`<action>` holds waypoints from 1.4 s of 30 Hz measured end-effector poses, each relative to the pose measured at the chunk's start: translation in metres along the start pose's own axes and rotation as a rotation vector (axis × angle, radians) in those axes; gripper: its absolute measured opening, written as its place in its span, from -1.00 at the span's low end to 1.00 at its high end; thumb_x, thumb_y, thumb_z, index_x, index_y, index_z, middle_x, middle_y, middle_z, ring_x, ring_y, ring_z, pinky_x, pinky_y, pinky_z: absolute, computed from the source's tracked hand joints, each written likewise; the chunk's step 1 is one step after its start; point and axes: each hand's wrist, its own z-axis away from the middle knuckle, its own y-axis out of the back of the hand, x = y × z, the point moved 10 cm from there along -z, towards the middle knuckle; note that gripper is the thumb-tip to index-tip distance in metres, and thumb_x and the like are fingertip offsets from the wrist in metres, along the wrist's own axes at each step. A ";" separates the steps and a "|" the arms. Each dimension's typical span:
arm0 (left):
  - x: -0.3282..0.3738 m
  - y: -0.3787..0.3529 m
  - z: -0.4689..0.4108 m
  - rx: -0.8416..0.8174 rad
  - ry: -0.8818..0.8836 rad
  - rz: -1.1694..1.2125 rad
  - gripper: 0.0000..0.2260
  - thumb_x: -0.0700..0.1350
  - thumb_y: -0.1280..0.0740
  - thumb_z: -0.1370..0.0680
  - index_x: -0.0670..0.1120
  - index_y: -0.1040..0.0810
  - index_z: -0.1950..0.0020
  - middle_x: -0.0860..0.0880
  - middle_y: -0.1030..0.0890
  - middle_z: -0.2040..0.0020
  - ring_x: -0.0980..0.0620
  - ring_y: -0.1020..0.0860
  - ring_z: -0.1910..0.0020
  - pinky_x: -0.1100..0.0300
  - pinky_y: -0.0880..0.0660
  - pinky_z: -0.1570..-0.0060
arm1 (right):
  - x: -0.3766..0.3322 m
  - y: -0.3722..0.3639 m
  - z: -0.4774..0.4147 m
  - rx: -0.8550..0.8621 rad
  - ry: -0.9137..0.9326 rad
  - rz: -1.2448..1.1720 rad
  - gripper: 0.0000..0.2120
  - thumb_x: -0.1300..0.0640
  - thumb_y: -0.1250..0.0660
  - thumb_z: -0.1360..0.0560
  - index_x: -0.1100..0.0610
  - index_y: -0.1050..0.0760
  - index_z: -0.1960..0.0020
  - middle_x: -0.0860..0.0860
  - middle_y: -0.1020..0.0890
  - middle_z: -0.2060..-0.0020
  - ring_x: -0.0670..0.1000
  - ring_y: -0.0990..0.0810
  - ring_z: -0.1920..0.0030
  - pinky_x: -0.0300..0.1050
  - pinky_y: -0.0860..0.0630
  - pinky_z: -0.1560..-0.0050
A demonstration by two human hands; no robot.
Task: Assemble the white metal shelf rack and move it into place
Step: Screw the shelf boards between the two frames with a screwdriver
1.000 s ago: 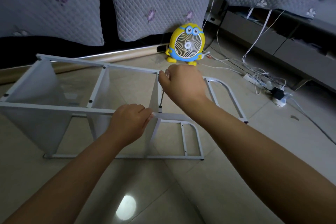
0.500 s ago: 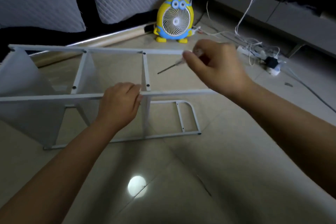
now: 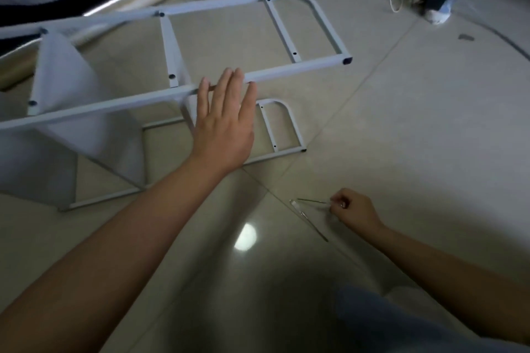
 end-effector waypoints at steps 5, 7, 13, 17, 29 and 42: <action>0.004 -0.004 0.002 -0.001 -0.011 -0.029 -0.53 -0.23 -0.43 -0.28 -0.18 -0.52 -0.18 -0.35 -0.47 -0.24 -0.31 -0.45 -0.24 -0.27 -0.22 -0.24 | 0.012 0.006 -0.020 0.028 -0.079 -0.243 -0.76 0.38 -0.34 -0.41 0.14 -0.48 0.36 0.05 -0.45 0.49 -0.11 -0.44 0.50 -0.16 -0.41 0.32; 0.004 -0.006 0.002 -0.015 -0.003 -0.040 -0.54 -0.22 -0.44 -0.26 -0.16 -0.53 -0.16 -0.36 -0.47 -0.24 -0.32 -0.45 -0.24 -0.29 -0.21 -0.24 | 0.006 0.015 -0.027 0.052 -0.055 -0.274 -0.84 0.32 -0.33 -0.46 0.22 -0.49 0.29 0.05 -0.45 0.50 -0.16 -0.43 0.55 -0.25 -0.41 0.37; 0.004 -0.010 0.001 -0.036 0.021 -0.024 -0.62 -0.22 -0.42 -0.28 -0.14 -0.57 -0.10 -0.35 -0.46 -0.25 -0.30 -0.40 -0.26 -0.28 -0.23 -0.25 | -0.018 -0.011 -0.045 -0.134 0.087 0.218 -0.81 0.12 -0.09 -0.61 0.20 -0.31 0.12 0.18 -0.47 0.16 0.06 -0.42 0.15 -0.15 -0.17 0.22; 0.002 -0.011 0.003 -0.077 0.019 -0.013 -0.74 -0.22 -0.39 -0.31 -0.14 -0.58 0.01 -0.34 -0.43 -0.28 -0.27 -0.34 -0.30 -0.24 -0.19 -0.29 | -0.012 -0.064 -0.035 -0.448 0.142 0.597 -0.73 0.06 -0.06 -0.61 0.24 -0.37 -0.11 0.19 -0.49 -0.14 0.10 -0.48 -0.04 -0.10 -0.33 0.03; -0.008 0.003 -0.007 -0.017 0.071 0.111 -0.66 -0.06 -0.25 -0.38 -0.19 -0.37 -0.09 -0.26 -0.52 -0.14 -0.14 -0.34 -0.15 -0.05 -0.20 -0.17 | -0.024 -0.104 -0.028 -0.466 0.231 0.724 -0.68 -0.01 -0.05 -0.60 0.19 -0.32 -0.21 0.14 -0.49 -0.15 0.14 -0.51 -0.12 -0.09 -0.40 0.00; -0.033 -0.036 -0.056 -0.497 0.054 0.165 -0.68 0.08 -0.07 -0.62 -0.14 -0.42 -0.11 -0.10 -0.54 0.02 -0.14 -0.53 0.06 0.15 -0.27 0.25 | -0.129 0.053 -0.112 -0.008 0.181 0.186 -0.76 0.23 -0.06 -0.60 0.29 -0.43 -0.16 0.21 -0.58 0.00 0.18 -0.56 0.02 -0.09 -0.42 0.03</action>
